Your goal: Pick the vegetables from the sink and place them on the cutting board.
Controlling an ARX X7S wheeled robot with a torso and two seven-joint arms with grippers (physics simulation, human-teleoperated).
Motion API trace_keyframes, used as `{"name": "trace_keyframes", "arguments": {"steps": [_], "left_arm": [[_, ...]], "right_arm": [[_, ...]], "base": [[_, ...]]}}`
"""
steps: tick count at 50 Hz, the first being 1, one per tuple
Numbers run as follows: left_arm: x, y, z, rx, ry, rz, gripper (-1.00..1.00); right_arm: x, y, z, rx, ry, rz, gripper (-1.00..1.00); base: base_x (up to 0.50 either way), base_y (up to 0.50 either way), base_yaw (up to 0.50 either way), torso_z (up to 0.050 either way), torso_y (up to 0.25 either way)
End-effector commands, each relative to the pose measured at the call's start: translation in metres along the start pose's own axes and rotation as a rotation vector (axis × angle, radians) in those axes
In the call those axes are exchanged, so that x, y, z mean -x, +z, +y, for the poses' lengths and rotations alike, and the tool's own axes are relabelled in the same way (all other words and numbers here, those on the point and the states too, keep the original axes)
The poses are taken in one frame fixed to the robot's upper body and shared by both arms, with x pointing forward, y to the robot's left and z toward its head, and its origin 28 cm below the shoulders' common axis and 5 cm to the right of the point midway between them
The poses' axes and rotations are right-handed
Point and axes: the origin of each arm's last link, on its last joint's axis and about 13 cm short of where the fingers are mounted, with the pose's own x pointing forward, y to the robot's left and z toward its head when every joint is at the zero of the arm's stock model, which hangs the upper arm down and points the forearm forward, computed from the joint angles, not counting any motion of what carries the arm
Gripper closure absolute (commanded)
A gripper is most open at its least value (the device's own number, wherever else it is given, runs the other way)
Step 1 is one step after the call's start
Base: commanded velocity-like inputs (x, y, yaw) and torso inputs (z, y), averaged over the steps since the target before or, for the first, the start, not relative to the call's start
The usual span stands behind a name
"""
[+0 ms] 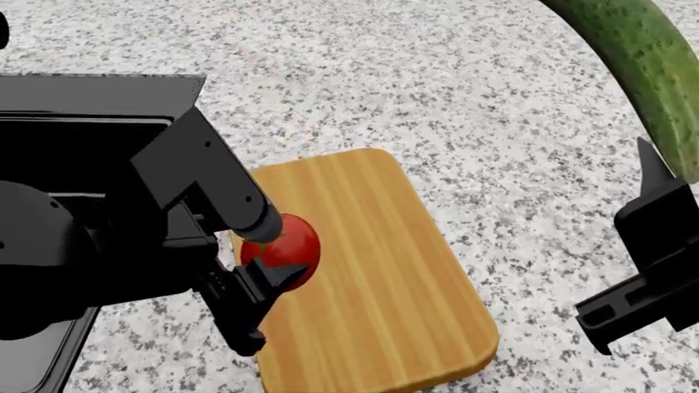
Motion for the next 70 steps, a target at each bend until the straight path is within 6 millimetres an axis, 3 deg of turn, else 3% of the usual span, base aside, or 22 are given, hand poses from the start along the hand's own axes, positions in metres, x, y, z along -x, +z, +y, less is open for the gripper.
{"name": "trace_keyframes", "arguments": {"steps": [1,16,17,32,48,61,65,70], "left_arm": [[-0.002,-0.004,-0.002,0.016,-0.003,0.015,1.00],[-0.006,-0.010,-0.003,0.025,-0.015,0.047,1.00],[-0.006,-0.016,-0.003,0.011,-0.005,0.073,-1.00],[-0.005,-0.012,0.000,0.015,0.005,0.052,-1.00],[0.011,0.018,0.006,-0.014,0.032,-0.067,-1.00],[0.033,0.049,0.024,-0.021,0.185,-0.237,-1.00],[0.046,0.057,0.028,-0.053,0.295,-0.298,-1.00],[0.071,0.067,0.023,-0.058,0.344,-0.372,-1.00]], "right_arm": [[0.002,0.003,-0.001,0.008,-0.008,-0.007,1.00],[0.002,0.003,-0.001,0.004,-0.008,-0.005,1.00],[0.001,0.001,-0.001,0.003,-0.006,-0.003,1.00],[0.002,0.002,0.000,0.002,-0.003,-0.003,1.00],[0.001,-0.002,0.000,0.002,-0.001,0.001,1.00],[-0.001,-0.003,0.003,0.009,0.008,0.026,1.00],[-0.005,-0.004,0.004,0.031,0.024,0.047,1.00],[-0.014,0.009,-0.001,0.088,0.090,0.106,1.00]], "base": [[0.00,0.00,0.00,0.010,0.000],[0.00,0.00,0.00,0.000,0.001],[0.00,0.00,0.00,0.000,0.000],[0.00,0.00,0.00,0.000,0.000],[0.00,0.00,0.00,0.000,0.000],[0.00,0.00,0.00,0.000,0.000],[0.00,0.00,0.00,0.000,0.000],[0.00,0.00,0.00,0.000,0.000]]}}
